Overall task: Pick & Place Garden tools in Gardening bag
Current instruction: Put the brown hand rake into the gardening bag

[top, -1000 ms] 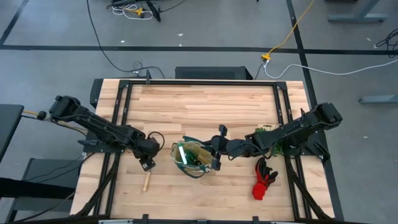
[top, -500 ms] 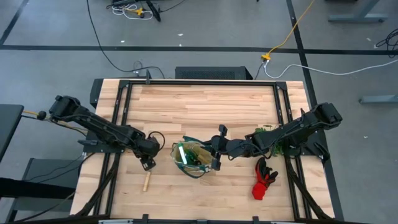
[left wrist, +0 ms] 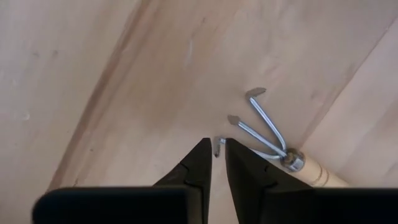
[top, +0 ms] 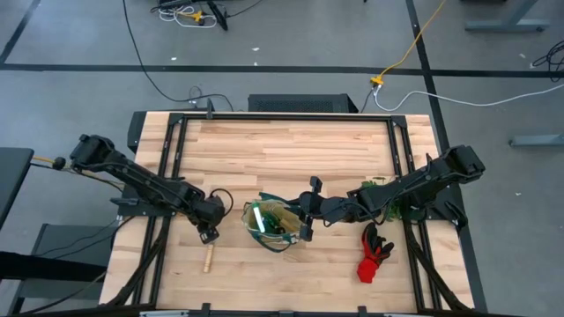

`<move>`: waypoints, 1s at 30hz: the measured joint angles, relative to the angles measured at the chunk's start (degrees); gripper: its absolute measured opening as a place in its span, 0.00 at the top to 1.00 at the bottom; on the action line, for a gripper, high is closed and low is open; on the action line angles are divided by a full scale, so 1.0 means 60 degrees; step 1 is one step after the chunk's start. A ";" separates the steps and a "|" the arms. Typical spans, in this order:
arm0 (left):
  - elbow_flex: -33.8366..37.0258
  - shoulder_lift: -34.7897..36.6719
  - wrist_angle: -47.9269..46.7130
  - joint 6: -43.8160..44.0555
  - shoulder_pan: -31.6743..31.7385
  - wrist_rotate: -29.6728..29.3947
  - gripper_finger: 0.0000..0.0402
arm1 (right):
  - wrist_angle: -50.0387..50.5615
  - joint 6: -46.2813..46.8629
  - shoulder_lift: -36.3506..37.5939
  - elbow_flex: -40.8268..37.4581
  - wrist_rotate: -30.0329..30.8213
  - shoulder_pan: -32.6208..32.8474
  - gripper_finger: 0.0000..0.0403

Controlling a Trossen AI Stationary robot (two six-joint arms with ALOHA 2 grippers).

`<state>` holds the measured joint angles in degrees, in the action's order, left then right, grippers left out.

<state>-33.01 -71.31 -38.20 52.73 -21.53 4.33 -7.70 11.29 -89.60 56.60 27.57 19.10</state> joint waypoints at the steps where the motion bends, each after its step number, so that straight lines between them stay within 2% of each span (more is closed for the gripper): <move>1: 0.0003 0.0000 0.0000 0.0000 -0.0029 -0.0053 0.89 | 0.0000 0.0000 0.0000 0.0000 -0.0002 -0.0002 0.82; 6: 0.0003 0.0007 -0.0001 -0.0005 -0.0083 -0.0101 0.98 | 0.0000 0.0000 0.0000 0.0000 0.0000 0.0001 0.82; 30: -0.0104 0.0021 -0.0865 -0.0086 -0.0097 -0.0332 1.00 | -0.0004 -0.0004 0.0000 0.0000 0.0000 -0.0002 0.82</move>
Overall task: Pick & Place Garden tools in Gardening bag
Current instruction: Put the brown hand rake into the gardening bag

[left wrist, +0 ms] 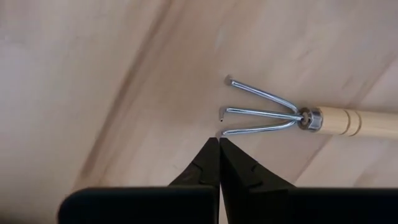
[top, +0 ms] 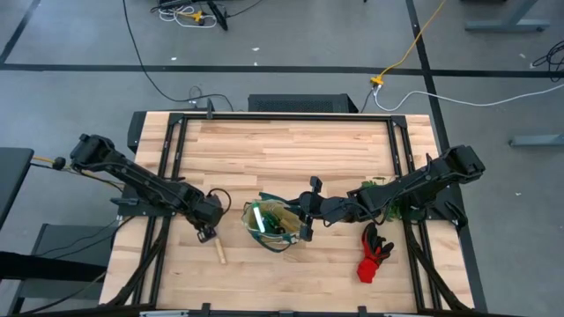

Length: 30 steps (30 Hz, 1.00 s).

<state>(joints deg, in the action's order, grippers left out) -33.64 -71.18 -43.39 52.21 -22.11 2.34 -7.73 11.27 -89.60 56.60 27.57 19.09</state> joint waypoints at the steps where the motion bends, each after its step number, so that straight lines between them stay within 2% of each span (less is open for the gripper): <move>1: -0.0117 -0.0003 -0.0289 -0.0021 0.0000 -0.0082 1.00 | 0.0000 0.0003 0.0000 0.0000 0.0000 0.0001 0.82; 9: -0.1648 -0.0003 -0.3005 -0.0160 0.0004 -0.1565 1.00 | -0.0015 0.0000 0.0000 0.0000 0.0000 0.0000 0.82; 23: -0.4218 -0.0003 -0.6168 -0.0444 -0.0007 -0.4092 1.00 | -0.0018 0.0036 0.0000 0.0000 0.0000 0.0001 0.82; 30: -0.5541 0.0001 -0.7022 -0.0937 -0.0007 -0.5256 1.00 | -0.0015 0.0500 0.0000 0.0000 -0.0004 -0.0057 0.82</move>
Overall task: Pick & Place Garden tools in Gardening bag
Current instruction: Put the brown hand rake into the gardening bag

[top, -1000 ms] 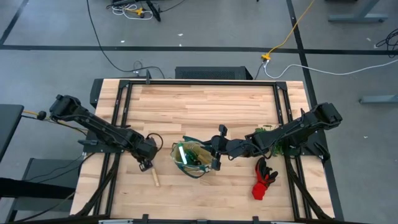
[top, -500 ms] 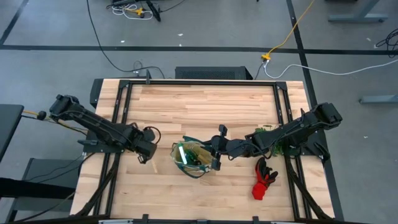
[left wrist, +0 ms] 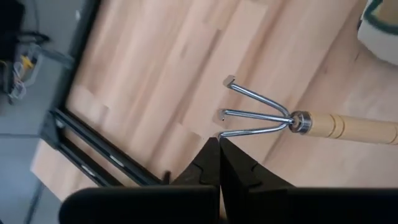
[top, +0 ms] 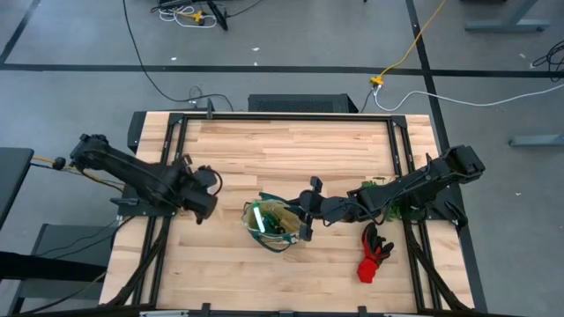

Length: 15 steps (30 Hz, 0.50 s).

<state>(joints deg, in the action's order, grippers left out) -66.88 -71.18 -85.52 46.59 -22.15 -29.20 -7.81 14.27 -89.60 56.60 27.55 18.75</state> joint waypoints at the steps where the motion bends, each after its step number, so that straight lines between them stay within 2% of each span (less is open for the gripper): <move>1: -0.0186 -0.0004 -0.0091 -0.0104 0.0000 -0.0143 1.00 | 0.0000 0.0140 0.0000 0.0000 -0.0007 -0.0030 0.82; 9: -0.1481 -0.0004 -0.0361 -0.0886 0.0000 -0.1267 1.00 | 0.0015 0.0800 0.0000 0.0000 -0.0022 -0.0379 0.82; 15: -0.1989 -0.0015 0.0751 -0.2432 0.0000 -0.1963 1.00 | -0.0495 0.0713 0.0000 0.0000 -0.0729 -0.0811 0.82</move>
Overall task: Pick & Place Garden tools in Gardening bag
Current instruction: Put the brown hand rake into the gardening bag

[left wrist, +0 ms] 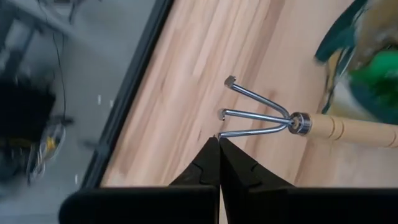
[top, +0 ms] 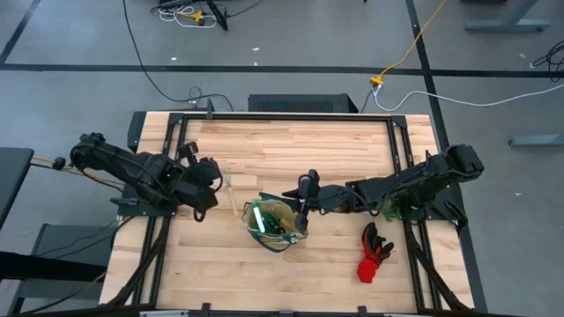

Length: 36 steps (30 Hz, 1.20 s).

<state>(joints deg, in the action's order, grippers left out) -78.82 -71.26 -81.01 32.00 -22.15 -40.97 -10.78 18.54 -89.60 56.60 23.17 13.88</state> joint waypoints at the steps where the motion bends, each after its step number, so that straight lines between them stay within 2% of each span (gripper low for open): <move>1: -0.0022 0.0000 0.0288 -0.0300 0.0000 -0.0115 1.00 | -0.0172 -0.0068 0.0000 0.0000 -0.0113 -0.0082 0.82; 14: -0.0023 -0.0011 0.3111 -0.3809 0.0007 -0.1616 1.00 | -0.1498 -0.0091 0.0000 0.0000 -0.2245 -0.1259 0.82; 19: -0.0019 -0.0011 0.4236 -0.4929 0.0030 -0.1747 1.00 | -0.2141 -0.0013 0.0000 0.0000 -0.3115 -0.1524 0.82; 25: -0.0019 -0.0022 0.5307 -0.6129 0.0037 -0.1982 1.00 | -0.2628 0.0019 0.0000 0.0000 -0.3705 -0.1693 0.82; 29: -0.0005 -0.0251 0.5507 -0.6461 0.0170 -0.1986 1.00 | -0.3128 0.0048 0.0000 0.0000 -0.4650 -0.1769 0.78; 36: -0.0005 -0.1001 0.5612 -0.7014 0.0530 -0.1971 1.00 | -0.3286 0.0051 0.0000 0.0000 -0.4695 -0.1937 0.66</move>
<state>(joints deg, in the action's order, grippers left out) -78.85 -77.27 -47.34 -10.08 -18.97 -52.80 -30.50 18.85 -89.60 56.60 -4.99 2.26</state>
